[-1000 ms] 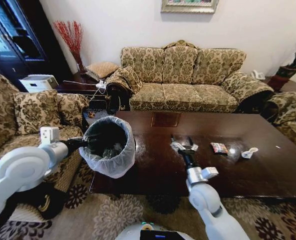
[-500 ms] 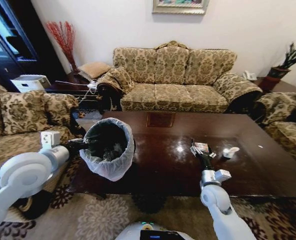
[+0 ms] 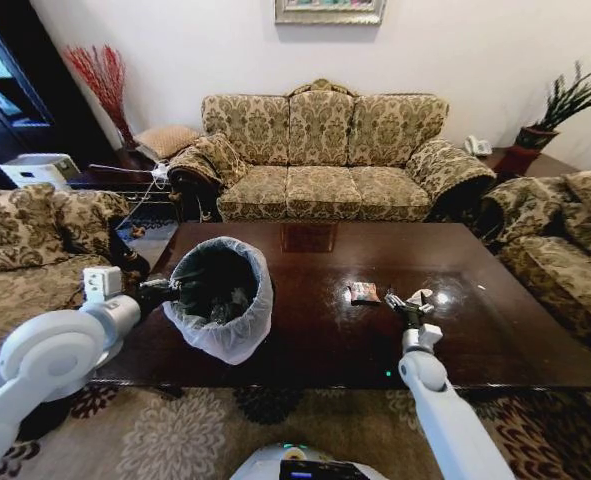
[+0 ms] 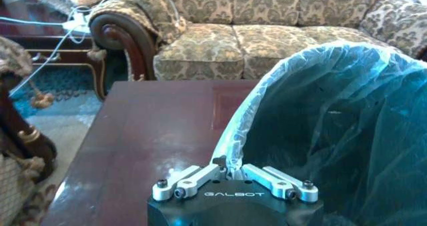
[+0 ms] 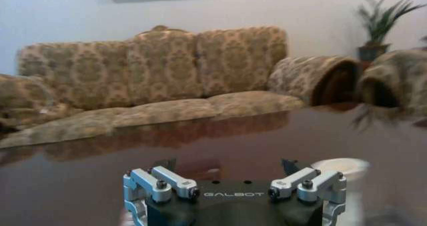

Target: Move to the front of the table and place the trash on the table into the trash bin.

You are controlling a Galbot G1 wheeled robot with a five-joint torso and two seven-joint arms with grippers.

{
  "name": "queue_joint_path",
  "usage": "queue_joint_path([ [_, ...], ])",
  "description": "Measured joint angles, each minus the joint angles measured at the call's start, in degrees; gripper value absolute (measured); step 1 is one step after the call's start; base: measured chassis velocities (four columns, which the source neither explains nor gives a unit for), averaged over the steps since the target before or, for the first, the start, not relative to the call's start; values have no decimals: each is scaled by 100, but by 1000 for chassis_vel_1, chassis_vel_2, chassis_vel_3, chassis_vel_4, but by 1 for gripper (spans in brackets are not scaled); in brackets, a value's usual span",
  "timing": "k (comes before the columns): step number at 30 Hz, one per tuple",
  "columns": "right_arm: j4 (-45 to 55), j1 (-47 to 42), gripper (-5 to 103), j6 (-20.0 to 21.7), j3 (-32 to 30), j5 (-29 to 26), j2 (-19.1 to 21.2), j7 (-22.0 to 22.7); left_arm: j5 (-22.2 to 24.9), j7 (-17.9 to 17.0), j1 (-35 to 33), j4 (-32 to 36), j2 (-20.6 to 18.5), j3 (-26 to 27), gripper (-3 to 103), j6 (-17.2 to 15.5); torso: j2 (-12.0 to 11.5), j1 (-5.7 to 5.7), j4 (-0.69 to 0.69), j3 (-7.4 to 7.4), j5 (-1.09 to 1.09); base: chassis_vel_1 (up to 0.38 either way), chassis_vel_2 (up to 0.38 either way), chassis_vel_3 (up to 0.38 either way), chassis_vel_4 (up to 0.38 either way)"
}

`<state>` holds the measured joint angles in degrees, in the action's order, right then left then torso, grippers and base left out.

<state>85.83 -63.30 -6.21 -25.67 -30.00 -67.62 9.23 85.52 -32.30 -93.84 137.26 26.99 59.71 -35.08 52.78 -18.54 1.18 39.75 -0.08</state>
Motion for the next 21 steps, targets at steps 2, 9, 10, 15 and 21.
queue_joint_path([
  [2, -7, 18, 100, 20, 42, -25, -10, -48, -5, 6, 6, -7, 0, -13, 0, 4, 0, 0, 2, 0, 1, 56, 54, -44, -29],
  [9, -154, 195, 100, 232, 319, 291, -194, -54, -78, 66, 36, -86, 2, -89, 0, 74, 0, 1, -1, -1, 12, 16, 18, -6, -8],
  [10, -263, 266, 100, 391, 372, 296, -246, 73, -98, 70, 35, -98, 12, -93, 0, 88, 0, 1, -2, 0, 12, 0, 0, 0, 0],
  [15, -463, 404, 100, 730, 587, -18, -316, 212, -134, 105, 14, -110, 39, -113, 0, 109, 0, 1, -1, 0, 6, 0, 0, 0, 0],
  [21, -621, 525, 80, 780, 699, -198, -411, 235, -194, 154, 31, -151, 46, -174, 0, 139, 0, 1, -1, -1, 7, 0, 0, 0, 0],
])
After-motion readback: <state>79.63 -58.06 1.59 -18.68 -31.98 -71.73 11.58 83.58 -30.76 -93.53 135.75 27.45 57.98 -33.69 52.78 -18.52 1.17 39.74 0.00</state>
